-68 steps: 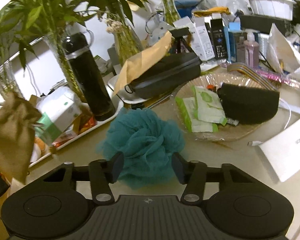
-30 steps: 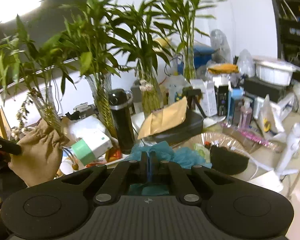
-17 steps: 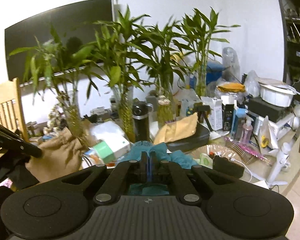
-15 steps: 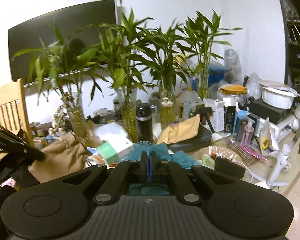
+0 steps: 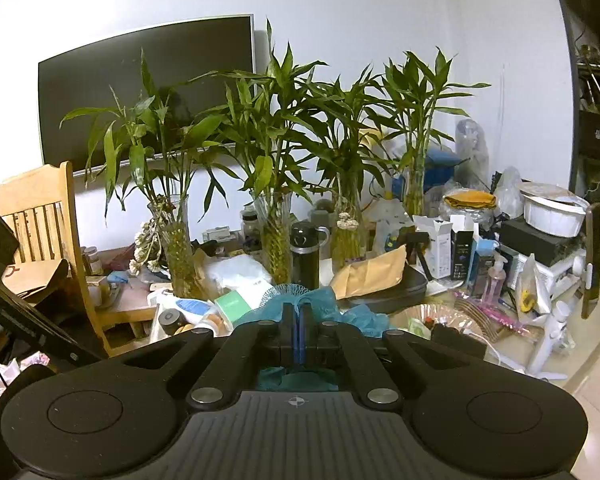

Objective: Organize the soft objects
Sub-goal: 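Carry the pouch and bath puff over the box with both tools, then drop the pouch and bath puff into the box, opening both tools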

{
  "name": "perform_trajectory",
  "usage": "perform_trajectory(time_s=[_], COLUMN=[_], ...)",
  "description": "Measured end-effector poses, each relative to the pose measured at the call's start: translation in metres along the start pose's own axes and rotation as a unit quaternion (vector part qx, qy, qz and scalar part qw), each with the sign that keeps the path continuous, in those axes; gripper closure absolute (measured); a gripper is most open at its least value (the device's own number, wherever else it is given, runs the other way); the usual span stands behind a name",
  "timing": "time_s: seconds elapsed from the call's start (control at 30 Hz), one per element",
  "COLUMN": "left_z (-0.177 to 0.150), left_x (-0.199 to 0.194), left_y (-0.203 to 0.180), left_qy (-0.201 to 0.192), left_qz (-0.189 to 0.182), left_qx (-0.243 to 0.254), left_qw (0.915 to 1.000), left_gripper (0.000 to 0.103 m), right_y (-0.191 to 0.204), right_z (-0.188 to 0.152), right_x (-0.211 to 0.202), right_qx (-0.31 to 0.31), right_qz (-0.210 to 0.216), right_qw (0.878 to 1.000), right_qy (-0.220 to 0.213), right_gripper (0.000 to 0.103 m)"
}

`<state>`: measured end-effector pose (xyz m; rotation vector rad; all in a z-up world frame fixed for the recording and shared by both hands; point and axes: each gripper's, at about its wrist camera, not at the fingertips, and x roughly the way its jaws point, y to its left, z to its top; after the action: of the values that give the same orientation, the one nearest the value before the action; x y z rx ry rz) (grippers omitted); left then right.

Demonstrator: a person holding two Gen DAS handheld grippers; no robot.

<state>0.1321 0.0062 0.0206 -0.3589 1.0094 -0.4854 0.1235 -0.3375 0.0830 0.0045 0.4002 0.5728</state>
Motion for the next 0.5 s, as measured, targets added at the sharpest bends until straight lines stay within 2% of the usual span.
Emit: perform_trajectory(time_s=[0.03,0.07,0.17,0.27,0.5], left_z=[-0.004,-0.008,-0.02,-0.03,-0.048], left_x=[0.002,0.002,-0.001,-0.007,-0.021], left_y=[0.0,0.001,0.0,0.001,0.0], left_qy=[0.005,0.004,0.001,-0.009,-0.024], left_qz=[0.018,0.034,0.084,0.113,0.149], left_qx=[0.01,0.023,0.053,0.067,0.078], left_qw=[0.9998,0.9992,0.9951,0.9913,0.9855], left_gripper=[0.045,0.043,0.042,0.042,0.042], right_y=[0.002,0.003,0.008,0.012,0.024], right_z=[-0.001,-0.001,-0.003,-0.008,-0.02], right_x=[-0.003,-0.006,-0.015,-0.022,-0.022], right_qx=[0.0,0.0,-0.004,-0.003,0.001], right_qz=[0.001,0.001,0.003,0.01,0.029], right_qw=[1.0,1.0,1.0,1.0,0.999], right_qy=[0.0,-0.001,-0.001,0.001,0.018], right_gripper=[0.1,0.1,0.1,0.1,0.1])
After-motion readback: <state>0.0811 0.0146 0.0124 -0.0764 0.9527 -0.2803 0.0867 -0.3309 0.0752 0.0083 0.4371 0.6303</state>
